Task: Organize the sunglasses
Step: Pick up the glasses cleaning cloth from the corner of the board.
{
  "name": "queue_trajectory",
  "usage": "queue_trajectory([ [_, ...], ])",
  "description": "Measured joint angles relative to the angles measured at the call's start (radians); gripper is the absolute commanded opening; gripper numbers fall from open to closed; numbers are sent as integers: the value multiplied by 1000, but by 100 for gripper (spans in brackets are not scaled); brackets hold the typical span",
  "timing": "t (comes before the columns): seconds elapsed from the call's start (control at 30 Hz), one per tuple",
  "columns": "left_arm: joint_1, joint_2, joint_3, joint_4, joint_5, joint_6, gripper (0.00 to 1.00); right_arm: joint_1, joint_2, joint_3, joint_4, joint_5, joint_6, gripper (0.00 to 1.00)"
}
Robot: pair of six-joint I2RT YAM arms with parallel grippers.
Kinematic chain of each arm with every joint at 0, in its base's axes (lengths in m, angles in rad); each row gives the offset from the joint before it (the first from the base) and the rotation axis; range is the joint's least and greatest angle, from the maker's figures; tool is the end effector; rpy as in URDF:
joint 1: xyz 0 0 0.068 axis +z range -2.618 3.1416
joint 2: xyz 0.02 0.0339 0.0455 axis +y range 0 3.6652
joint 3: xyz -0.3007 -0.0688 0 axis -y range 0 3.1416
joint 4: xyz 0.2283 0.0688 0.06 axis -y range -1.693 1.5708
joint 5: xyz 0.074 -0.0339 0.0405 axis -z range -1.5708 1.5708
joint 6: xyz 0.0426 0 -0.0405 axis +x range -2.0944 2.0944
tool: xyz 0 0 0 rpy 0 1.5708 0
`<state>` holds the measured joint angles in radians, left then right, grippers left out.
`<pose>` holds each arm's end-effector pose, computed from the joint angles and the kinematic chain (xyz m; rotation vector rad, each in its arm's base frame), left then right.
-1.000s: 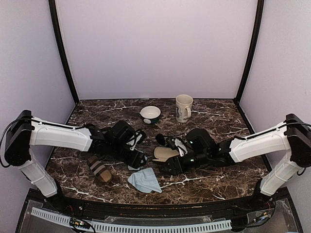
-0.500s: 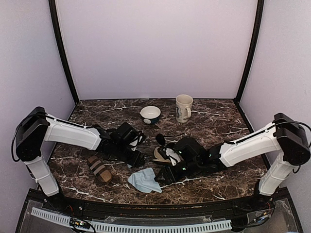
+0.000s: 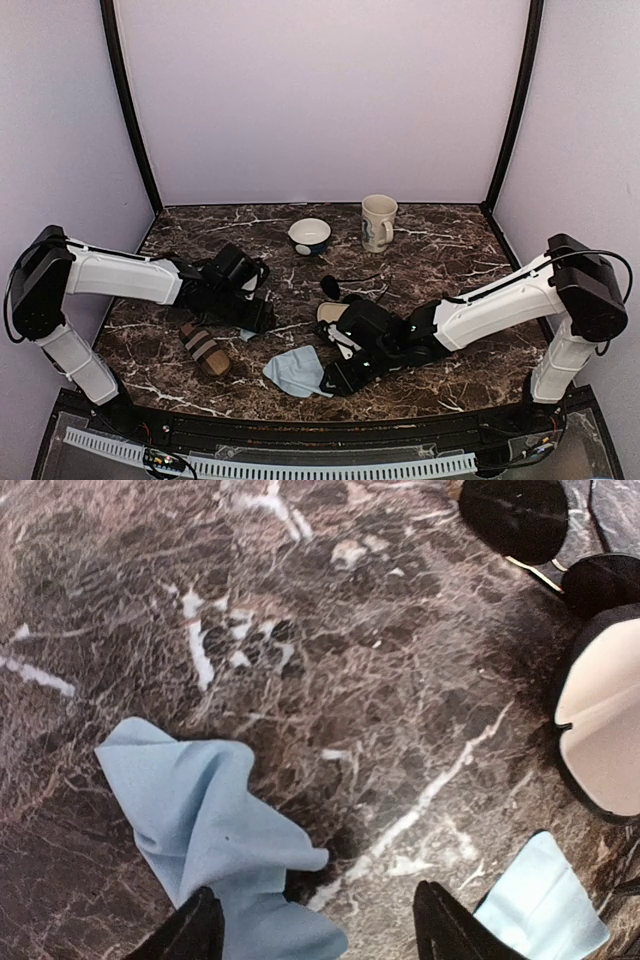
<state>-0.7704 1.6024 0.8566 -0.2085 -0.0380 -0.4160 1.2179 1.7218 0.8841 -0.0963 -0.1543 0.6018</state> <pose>0.2202 -0.2115 0.2081 0.4392 2.5408 -0.4183 0.1085 0.3135 0.1879 -0.8990 2.5949 0.8446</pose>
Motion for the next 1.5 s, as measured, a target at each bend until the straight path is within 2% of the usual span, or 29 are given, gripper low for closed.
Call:
queue_trajectory([
  [0.23, -6, -73, 0, 47, 23, -5, 72, 32, 0, -1, -32, 3, 29, 40],
  [0.7, -108, -18, 0, 140, 164, 66, 56, 58, 14, 2, -34, 48, 63, 18],
  [0.97, -120, 45, -10, 207, 256, 91, 51, 59, 23, 6, -37, 85, 71, 1],
  [1.5, -120, 144, -8, 289, 293, 134, 46, 47, 23, 29, -90, 126, 37, 0],
])
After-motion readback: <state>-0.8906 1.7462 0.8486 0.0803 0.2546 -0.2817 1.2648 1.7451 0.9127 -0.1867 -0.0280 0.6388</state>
